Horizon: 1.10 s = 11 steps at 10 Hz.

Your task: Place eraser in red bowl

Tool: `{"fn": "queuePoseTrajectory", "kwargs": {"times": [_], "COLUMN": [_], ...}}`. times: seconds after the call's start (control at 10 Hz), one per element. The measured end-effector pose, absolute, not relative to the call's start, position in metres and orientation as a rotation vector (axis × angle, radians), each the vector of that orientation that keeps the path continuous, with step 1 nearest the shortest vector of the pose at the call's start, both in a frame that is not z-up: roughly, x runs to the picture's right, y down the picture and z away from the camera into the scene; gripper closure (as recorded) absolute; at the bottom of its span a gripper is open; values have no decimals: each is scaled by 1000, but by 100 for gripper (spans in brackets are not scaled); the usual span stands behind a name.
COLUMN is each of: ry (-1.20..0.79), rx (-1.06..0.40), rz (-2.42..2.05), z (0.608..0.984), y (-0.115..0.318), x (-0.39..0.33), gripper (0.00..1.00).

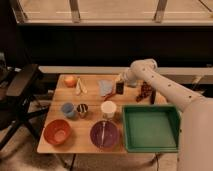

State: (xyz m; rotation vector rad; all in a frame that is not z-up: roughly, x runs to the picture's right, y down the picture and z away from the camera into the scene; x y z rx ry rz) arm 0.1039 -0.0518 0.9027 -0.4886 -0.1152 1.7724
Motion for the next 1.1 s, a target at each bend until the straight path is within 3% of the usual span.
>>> {"fn": "queuePoseTrajectory", "kwargs": {"times": [0.3, 1.1], "ry": [-237, -286], "rx": [-584, -582], "rz": [1677, 1616], "z": [864, 849], "y": [-56, -59], "x": [58, 44], "gripper": [100, 100]}}
